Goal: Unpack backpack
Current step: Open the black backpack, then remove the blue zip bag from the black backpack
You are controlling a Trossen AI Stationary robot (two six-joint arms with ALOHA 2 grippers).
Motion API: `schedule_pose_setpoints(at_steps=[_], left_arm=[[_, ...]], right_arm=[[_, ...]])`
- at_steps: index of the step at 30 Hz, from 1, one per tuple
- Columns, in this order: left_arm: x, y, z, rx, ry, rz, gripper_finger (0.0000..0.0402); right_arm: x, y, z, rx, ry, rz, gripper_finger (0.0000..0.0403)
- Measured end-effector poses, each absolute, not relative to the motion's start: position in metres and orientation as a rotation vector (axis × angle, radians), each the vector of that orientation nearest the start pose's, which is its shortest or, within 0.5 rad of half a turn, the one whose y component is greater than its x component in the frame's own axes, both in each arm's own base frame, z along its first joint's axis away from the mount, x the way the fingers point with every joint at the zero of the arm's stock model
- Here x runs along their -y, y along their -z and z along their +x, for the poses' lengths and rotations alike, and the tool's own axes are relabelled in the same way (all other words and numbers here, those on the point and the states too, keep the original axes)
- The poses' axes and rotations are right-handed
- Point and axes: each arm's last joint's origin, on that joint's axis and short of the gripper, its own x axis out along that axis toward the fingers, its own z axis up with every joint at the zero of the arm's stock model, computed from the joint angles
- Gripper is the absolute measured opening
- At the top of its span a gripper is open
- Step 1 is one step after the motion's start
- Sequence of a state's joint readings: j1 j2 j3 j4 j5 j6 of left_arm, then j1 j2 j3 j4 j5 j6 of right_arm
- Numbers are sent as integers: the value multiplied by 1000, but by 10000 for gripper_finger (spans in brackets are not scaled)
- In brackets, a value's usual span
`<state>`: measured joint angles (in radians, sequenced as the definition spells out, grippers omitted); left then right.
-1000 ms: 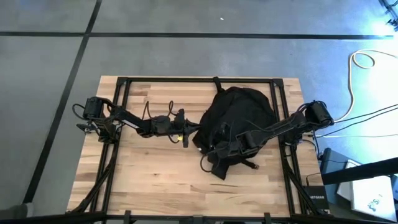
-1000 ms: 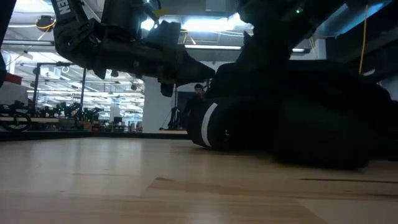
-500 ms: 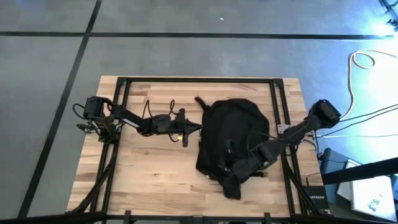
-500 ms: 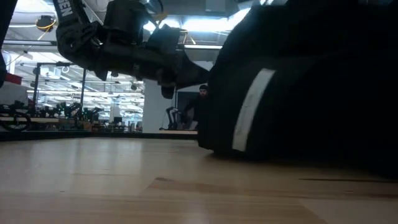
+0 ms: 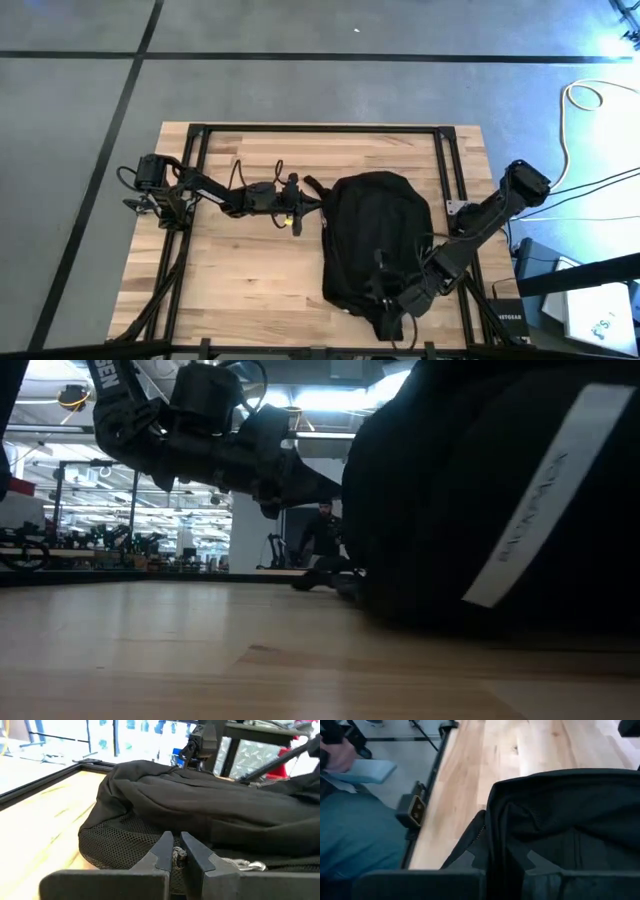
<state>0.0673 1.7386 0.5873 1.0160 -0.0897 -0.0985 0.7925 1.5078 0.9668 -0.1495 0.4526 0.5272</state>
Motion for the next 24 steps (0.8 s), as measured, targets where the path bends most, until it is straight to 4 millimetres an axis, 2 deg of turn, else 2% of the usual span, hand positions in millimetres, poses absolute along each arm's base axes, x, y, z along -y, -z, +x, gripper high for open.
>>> schedule_pose_setpoints(at_steps=[6, 11, 17, 21, 24], left_arm=[[-22, -150, 313, -142, -139, -92, 2], [-21, -151, 314, -133, -108, -91, 31], [-8, -161, 315, -44, -63, 8, 122], [8, -178, 314, 126, 4, 93, 195], [21, -187, 315, 205, 79, 155, 234]], right_arm=[[-220, -235, 231, -604, -206, 124, 10], [-216, -236, 235, -604, -226, 86, 10], [-207, -248, 234, -575, -241, 60, 10], [-200, -259, 232, -525, -200, 21, 10], [-198, -262, 231, -498, -158, -20, 10]])
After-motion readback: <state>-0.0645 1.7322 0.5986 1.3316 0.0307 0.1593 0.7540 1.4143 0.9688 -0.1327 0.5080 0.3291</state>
